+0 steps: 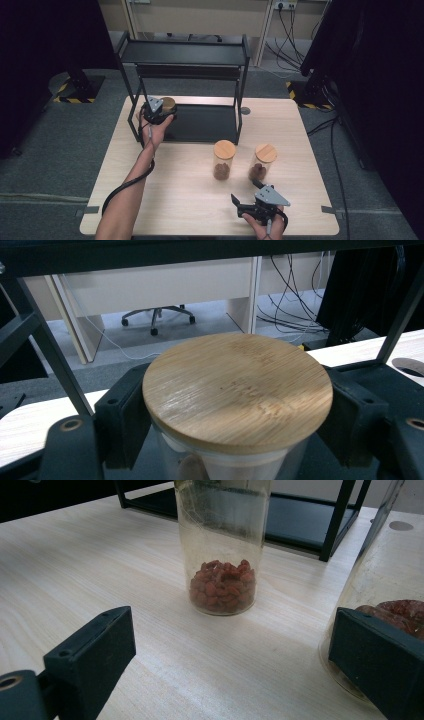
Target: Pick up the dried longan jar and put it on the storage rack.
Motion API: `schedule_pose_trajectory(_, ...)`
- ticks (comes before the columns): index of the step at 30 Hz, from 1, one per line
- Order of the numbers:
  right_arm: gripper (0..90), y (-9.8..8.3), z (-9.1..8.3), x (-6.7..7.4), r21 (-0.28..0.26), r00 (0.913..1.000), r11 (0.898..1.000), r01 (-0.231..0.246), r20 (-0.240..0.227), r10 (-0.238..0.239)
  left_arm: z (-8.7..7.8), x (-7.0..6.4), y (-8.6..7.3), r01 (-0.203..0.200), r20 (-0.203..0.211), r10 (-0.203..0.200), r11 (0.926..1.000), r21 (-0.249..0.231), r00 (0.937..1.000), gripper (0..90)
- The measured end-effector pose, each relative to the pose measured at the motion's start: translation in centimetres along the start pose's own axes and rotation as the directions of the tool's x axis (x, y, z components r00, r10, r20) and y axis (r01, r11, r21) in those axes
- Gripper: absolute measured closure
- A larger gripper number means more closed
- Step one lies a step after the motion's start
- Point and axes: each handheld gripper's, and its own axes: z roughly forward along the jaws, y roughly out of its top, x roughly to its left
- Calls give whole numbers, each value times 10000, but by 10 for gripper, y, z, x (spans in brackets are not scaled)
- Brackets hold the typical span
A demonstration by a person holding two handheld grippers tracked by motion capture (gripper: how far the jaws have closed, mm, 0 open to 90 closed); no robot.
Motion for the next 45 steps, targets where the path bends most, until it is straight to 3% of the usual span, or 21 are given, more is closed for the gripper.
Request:
schedule_pose_trajectory(13,50,0,0,0,22,10000,10000,32,-41,-32,18,6,-9,402,25,-403,9988,276,9992,238)
schedule_pose_trajectory(20,50,0,0,0,7,10000,10000,30,-51,-30,26,4,-21,363,-49,-361,9980,518,9993,238)
schedule_pose_trajectory(45,50,0,0,0,13,9999,10000,72,-76,-72,34,2,-31,270,-59,-267,9979,588,9996,236)
